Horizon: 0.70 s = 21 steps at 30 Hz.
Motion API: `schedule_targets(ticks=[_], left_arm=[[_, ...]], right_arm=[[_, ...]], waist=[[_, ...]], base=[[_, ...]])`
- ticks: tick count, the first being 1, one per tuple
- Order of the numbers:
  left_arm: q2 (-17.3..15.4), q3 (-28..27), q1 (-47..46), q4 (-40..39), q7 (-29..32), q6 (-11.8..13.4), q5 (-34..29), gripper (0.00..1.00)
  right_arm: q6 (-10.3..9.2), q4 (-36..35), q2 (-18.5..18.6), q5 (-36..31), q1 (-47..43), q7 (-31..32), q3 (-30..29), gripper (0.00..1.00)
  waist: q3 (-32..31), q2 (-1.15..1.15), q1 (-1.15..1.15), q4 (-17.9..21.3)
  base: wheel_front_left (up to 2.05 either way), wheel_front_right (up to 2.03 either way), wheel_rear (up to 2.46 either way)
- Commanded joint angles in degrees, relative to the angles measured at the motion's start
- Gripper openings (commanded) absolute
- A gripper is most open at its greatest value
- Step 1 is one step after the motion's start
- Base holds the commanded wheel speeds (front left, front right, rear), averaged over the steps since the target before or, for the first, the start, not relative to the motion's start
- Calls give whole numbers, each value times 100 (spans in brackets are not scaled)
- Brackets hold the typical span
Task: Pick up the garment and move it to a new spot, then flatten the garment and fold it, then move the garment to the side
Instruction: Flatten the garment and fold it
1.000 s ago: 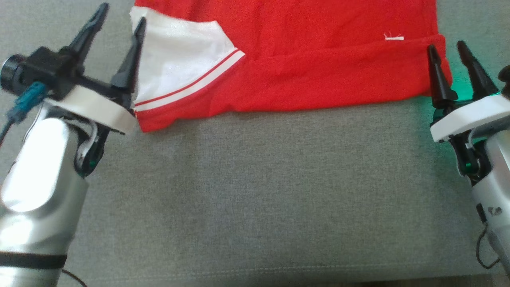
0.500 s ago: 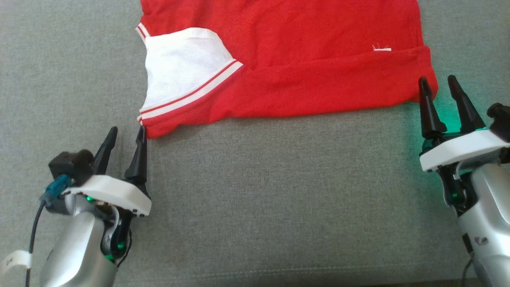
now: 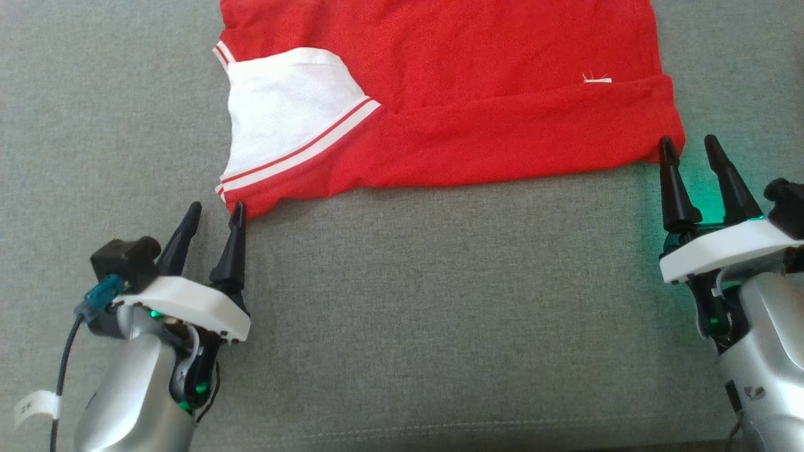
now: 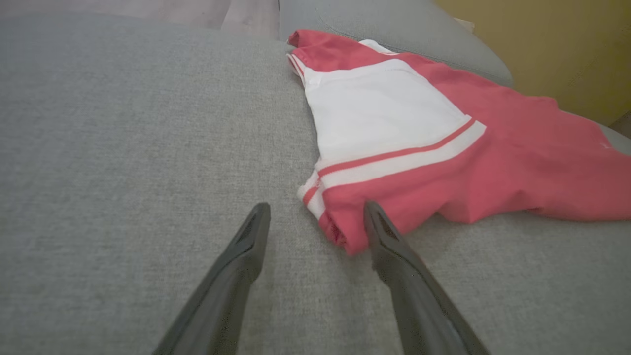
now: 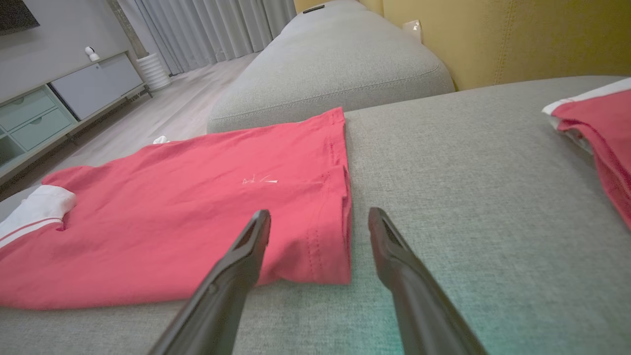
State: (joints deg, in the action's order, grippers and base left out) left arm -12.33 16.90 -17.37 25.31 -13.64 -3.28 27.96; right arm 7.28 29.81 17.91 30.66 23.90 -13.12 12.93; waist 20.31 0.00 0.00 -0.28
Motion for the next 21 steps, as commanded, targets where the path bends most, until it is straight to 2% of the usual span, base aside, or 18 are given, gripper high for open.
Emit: schedule_targets(ticks=[1,8,9,11,12,16,21], left_arm=[[-129,-157,-139,-99,43,54,-12,100],[-100,-56,-255,137,200,-15,46,100],[-102,5,-277,182,251,-58,38,95],[-106,91,-322,255,302,-122,36,27],[-107,132,-336,288,332,-140,28,0],[-145,159,-360,332,304,-159,28,0],[-249,109,-352,280,236,-182,78,0]], right_arm=[[21,-206,4,-53,-83,-27,50,100],[21,-283,7,-90,-112,15,12,100],[21,-295,14,-94,-115,25,3,100],[21,-312,35,-121,-120,44,-31,100],[21,-320,42,-131,-123,56,-45,100],[21,-294,49,-196,-113,131,-124,100],[21,125,-114,-186,65,569,-303,100]], waist=[[6,0,0,8],[16,0,0,11],[16,0,0,11],[6,0,0,6],[-4,0,0,4],[-48,0,0,-6],[-79,0,0,-48]], base=[[0,0,0],[0,0,0],[0,0,0],[0,0,0],[0,0,0],[0,0,0],[0,0,0]])
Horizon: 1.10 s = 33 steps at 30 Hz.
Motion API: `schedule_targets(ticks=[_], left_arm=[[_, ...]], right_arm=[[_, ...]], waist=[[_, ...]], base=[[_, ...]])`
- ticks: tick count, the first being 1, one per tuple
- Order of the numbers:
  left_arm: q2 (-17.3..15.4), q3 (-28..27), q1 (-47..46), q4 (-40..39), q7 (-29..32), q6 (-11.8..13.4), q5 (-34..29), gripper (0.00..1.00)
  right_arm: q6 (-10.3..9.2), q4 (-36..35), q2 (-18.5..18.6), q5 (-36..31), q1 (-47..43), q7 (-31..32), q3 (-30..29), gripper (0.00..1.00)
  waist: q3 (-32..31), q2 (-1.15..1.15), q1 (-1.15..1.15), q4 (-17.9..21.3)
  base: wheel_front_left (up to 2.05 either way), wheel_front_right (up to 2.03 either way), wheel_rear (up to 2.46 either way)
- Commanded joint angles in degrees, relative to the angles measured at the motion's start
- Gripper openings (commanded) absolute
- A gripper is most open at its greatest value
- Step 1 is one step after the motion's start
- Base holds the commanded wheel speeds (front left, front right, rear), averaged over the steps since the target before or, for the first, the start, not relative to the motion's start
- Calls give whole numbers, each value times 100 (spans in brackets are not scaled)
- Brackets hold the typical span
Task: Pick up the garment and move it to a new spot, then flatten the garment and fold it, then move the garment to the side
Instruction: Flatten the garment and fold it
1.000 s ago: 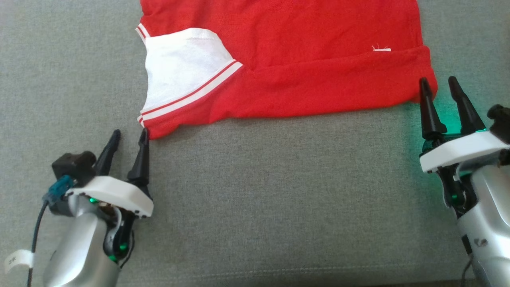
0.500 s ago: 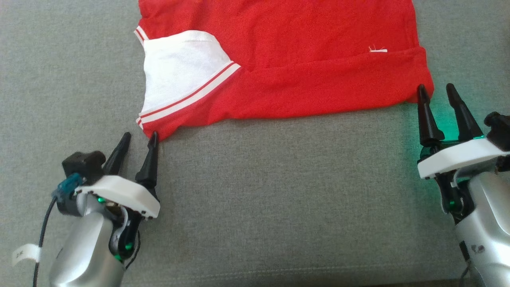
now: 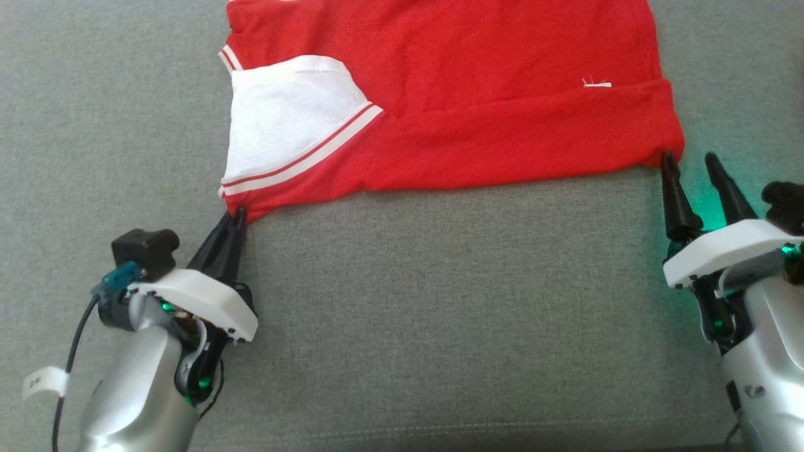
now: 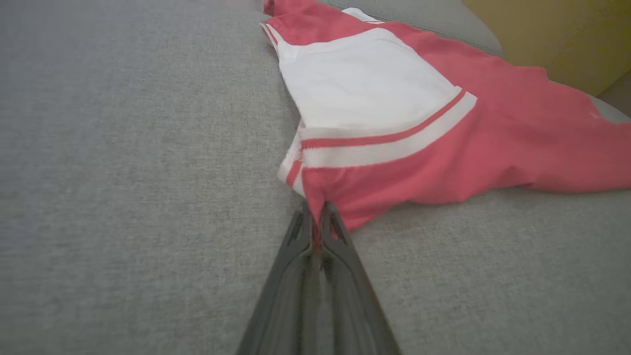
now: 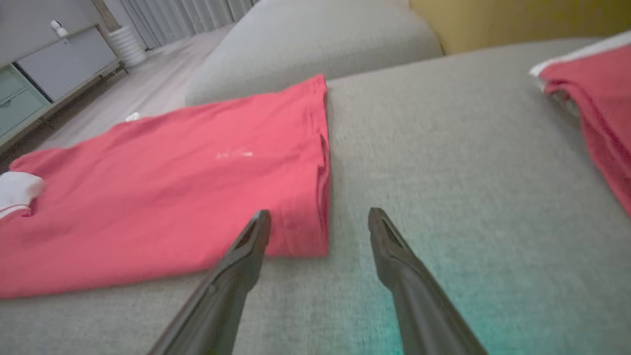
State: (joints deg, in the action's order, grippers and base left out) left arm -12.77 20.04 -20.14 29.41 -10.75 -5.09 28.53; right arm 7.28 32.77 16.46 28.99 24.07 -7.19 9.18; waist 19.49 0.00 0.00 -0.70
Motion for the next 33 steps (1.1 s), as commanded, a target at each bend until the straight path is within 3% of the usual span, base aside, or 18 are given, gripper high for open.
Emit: schedule_targets(ticks=[1,7,9,10,20,28,33], left_arm=[[-222,-204,-87,-138,-59,-8,25,0],[-244,-138,-211,-186,-33,-30,21,0],[-253,-107,-249,-199,-32,-33,2,0],[-257,-89,-265,-196,-33,-38,-6,0],[-454,-53,40,-437,-46,-57,42,0],[-676,58,1013,-1415,403,67,173,0],[-827,245,1852,-2284,777,298,157,0]], right_arm=[[21,-59,-6,-32,115,52,15,100],[21,445,-127,28,449,520,61,100],[21,494,-98,90,502,578,137,18],[21,509,-72,114,511,568,167,0],[21,112,461,533,-139,366,191,0],[21,-641,807,706,-1044,614,8,0],[21,-1497,784,556,-2095,722,-510,0]], waist=[[11,0,0,-21],[71,0,0,-142],[73,0,0,-186],[64,0,0,-210],[-368,0,0,-242],[-501,0,0,-170],[-531,0,0,-192]], base=[[0,0,0],[0,0,0],[0,0,0],[0,0,0],[0,0,0],[0,0,0],[0,0,0]])
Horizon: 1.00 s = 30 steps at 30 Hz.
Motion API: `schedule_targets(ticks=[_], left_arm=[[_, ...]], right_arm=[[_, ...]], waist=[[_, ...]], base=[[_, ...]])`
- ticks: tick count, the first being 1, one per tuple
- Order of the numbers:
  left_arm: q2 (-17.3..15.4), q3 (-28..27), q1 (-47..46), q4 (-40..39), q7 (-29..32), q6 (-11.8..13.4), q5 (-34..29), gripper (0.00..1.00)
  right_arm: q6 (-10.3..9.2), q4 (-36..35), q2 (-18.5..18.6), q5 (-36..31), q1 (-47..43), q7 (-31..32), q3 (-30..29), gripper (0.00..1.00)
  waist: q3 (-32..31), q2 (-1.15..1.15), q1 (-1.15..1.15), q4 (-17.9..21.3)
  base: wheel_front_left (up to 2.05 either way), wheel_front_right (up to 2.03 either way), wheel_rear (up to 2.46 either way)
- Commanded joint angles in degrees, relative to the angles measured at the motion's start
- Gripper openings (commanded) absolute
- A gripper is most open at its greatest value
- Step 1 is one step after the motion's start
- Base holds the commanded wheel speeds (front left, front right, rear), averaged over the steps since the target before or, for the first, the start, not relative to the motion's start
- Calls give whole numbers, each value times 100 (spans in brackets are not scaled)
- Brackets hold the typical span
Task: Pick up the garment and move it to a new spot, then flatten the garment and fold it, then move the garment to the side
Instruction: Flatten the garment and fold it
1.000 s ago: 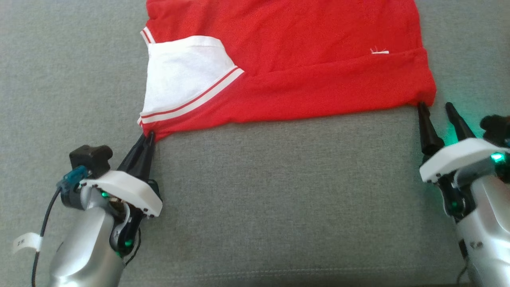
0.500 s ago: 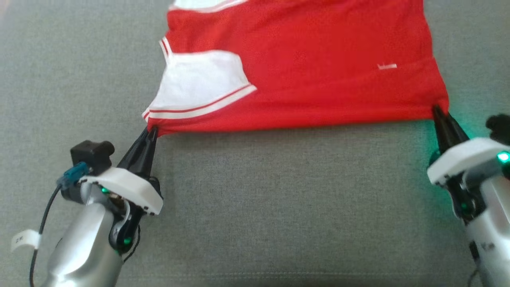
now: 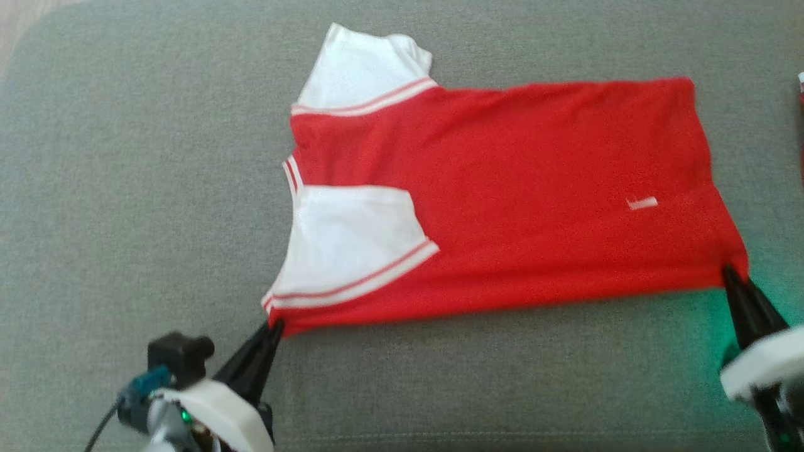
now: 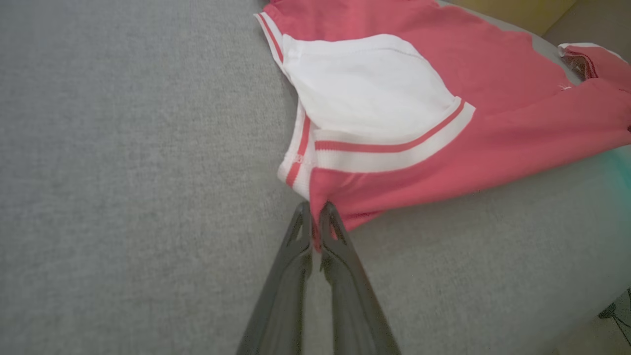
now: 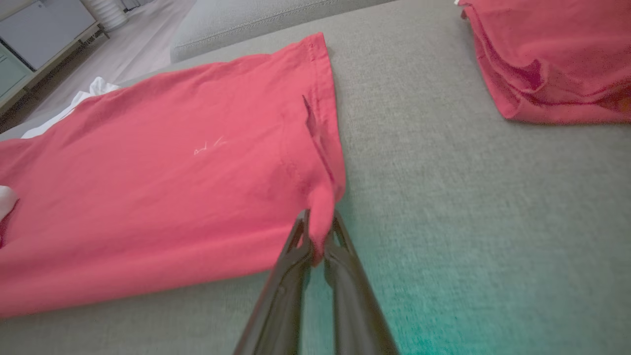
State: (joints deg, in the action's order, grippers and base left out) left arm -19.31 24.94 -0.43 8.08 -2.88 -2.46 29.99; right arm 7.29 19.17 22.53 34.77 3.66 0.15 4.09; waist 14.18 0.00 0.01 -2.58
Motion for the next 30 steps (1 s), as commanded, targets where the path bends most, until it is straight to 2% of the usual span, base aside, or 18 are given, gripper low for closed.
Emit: schedule_targets(ticks=[1,6,8,9,10,11,12,13,20,24,26,30], left_arm=[[-203,-219,-10,-267,32,78,-12,0],[-246,-205,382,-646,205,360,-28,0],[-223,-174,441,-736,255,379,9,0],[-217,-159,450,-754,281,387,15,0],[-219,-135,446,-757,312,386,11,18],[-222,-104,435,-754,355,374,11,44],[-225,-83,413,-752,396,373,6,80],[-229,-72,382,-758,432,385,-6,100],[-387,-164,-120,-1320,584,353,-85,100],[-592,-261,-1578,-1479,1188,44,-119,100],[-647,-241,-2331,-1247,1545,-143,-67,100],[-594,-228,-3724,-405,2033,-358,198,100]], right_arm=[[20,-301,149,-66,-242,25,-109,0],[20,-1120,40,-347,-1005,256,-551,0],[20,-1336,-40,-407,-1170,376,-698,0],[20,-1414,-89,-446,-1223,427,-761,7],[20,-1479,-135,-490,-1265,482,-809,59],[20,-1533,-179,-531,-1299,537,-841,100],[20,-1572,-236,-561,-1325,595,-889,100],[20,-1618,-290,-595,-1336,633,-936,100],[20,-2070,-473,-749,-1250,699,-1124,100],[20,-2183,-601,-879,-1009,637,-1140,100],[20,-2238,-657,-916,-906,635,-1119,100],[20,-2304,-671,-954,-703,663,-956,100]], waist=[[-1,0,-1,-12],[31,0,-1,-13],[42,0,-1,-14],[41,0,-1,-15],[35,0,-1,-16],[29,0,-1,-16],[21,0,-1,-16],[13,0,-1,-15],[36,0,-1,56],[282,0,-1,58],[425,0,-1,94],[687,0,-1,281]], base=[[0,0,0],[0,0,0],[0,0,0],[0,0,0],[0,0,0],[0,0,0],[0,0,0],[0,0,0],[0,0,0],[0,0,0],[0,0,0],[0,0,0]])
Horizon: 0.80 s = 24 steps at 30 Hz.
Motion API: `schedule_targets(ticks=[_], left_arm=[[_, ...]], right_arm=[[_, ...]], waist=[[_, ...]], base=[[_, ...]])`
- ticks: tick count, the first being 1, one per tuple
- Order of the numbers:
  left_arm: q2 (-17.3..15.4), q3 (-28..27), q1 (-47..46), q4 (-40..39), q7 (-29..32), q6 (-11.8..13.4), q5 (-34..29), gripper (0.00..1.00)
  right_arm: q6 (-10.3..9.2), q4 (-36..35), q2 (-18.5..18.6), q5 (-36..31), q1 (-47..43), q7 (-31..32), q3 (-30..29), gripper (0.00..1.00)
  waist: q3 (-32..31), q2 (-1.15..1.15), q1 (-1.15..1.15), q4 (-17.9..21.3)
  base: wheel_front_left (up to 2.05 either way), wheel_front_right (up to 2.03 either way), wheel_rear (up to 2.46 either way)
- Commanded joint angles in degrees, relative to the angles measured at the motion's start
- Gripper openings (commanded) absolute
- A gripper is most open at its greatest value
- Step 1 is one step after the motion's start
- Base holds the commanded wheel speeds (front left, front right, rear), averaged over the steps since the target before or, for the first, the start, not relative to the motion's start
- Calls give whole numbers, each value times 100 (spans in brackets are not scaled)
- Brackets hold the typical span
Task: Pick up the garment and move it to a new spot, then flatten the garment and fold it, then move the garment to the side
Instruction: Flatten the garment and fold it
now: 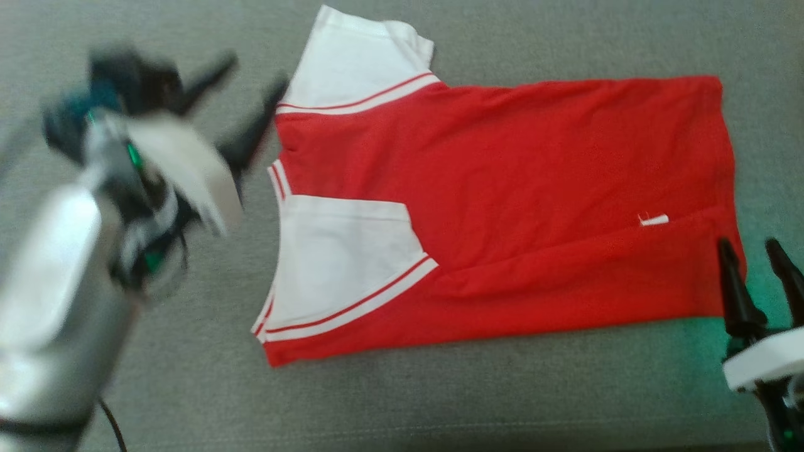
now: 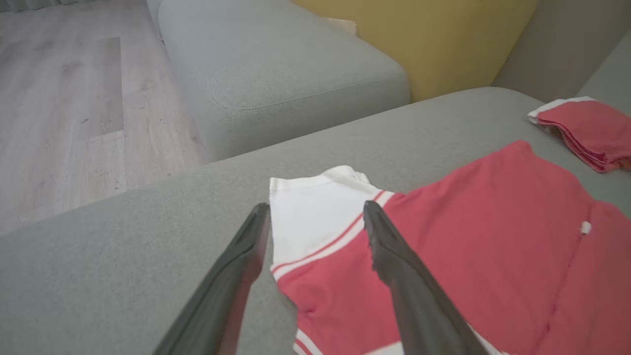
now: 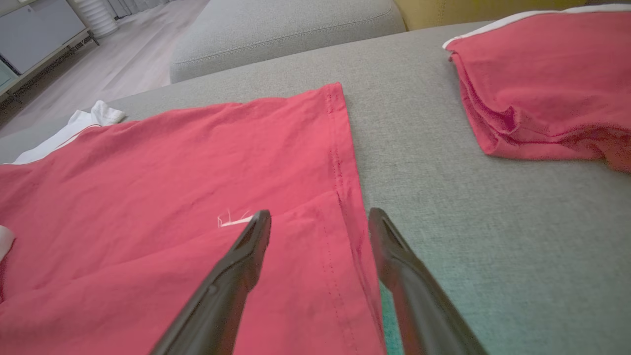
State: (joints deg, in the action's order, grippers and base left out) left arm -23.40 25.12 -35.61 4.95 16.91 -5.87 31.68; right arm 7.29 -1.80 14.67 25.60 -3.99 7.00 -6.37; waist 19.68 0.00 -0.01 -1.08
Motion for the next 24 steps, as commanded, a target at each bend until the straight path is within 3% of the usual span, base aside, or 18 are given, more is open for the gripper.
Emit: schedule_targets(ticks=[1,7,11,24], left_arm=[[-198,-202,-513,169,169,-56,74,100],[-239,91,-1790,1358,429,-149,281,100],[-359,568,-2440,1989,498,-158,432,100],[-777,1584,-3531,3211,195,-161,932,100]], right_arm=[[20,-219,110,-45,109,-18,120,100],[20,-260,62,-60,300,-48,207,100],[20,-275,-2,-68,423,-105,258,100],[20,-115,-160,-61,760,-332,446,100]], waist=[[201,0,1,189],[572,0,1,464],[873,0,1,655],[1500,0,1,1113]], base=[[0,0,0],[0,0,0],[0,0,0],[0,0,0]])
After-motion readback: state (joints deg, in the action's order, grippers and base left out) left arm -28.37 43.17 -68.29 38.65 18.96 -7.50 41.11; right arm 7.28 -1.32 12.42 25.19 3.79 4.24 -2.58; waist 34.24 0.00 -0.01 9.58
